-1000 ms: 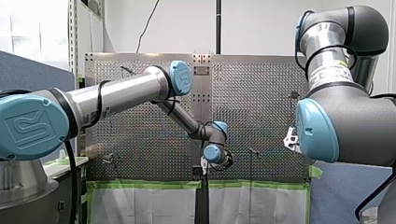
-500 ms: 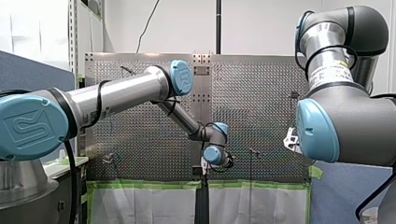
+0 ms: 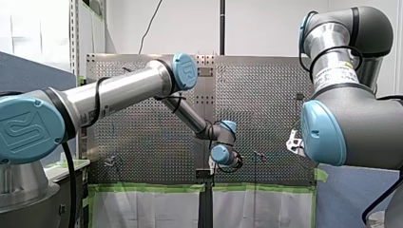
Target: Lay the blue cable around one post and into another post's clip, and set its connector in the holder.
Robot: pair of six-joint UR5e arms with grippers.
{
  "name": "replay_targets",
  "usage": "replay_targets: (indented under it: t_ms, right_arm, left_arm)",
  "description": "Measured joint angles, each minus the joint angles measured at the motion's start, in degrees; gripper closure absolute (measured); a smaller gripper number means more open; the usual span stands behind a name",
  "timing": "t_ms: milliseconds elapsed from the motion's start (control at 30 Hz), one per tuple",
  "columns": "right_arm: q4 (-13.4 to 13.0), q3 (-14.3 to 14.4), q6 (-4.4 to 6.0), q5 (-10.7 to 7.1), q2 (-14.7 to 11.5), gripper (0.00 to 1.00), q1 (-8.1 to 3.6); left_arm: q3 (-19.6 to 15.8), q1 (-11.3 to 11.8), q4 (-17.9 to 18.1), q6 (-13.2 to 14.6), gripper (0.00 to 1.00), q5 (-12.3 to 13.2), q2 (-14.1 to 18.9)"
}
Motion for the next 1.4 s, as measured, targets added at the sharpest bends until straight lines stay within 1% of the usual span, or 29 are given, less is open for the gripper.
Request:
replay_targets:
  t_ms: [167, 333, 467, 600, 767, 900, 1100, 1400]
  right_arm:
    - [0.2, -0.3, -0.55, -1.47, 0.0, 1.0, 1.08]
    - [0.4, -0.4, -0.47, -1.83, 0.0, 1.0, 1.84]
    - [0.6, -0.4, -0.32, -1.86, 0.0, 1.0, 2.02]
    - [0.7, -0.4, -0.27, -1.89, 0.0, 1.0, 2.05]
    - [0.8, -0.4, -0.21, -1.89, 0.1, 1.0, 2.06]
    - [0.9, -0.4, -0.17, -1.93, 0.1, 1.0, 2.07]
    - [0.9, -0.4, -0.14, -1.95, 0.1, 1.0, 2.08]
    - [0.7, -0.4, 0.05, -1.93, 0.1, 1.0, 2.08]
  left_arm:
    - [-2.7, -0.7, 1.7, 0.0, 0.0, 0.3, 2.7]
    - [-5.1, -1.1, 2.0, 0.4, 0.0, 0.3, 5.1]
    - [-7.0, -1.3, 2.1, 0.4, 0.0, 0.4, 6.3]
    - [-8.8, -1.6, 2.5, 0.0, 0.0, 0.6, 6.4]
    - [-11.1, -1.9, 4.3, -1.7, 0.0, 2.3, 6.4]
    - [-11.8, -2.1, 6.1, -2.5, 0.0, 3.2, 6.3]
    - [-12.0, -2.6, 8.3, -2.7, 0.0, 3.5, 6.3]
    - [-12.0, -2.8, 9.1, -2.9, 0.0, 3.3, 6.3]
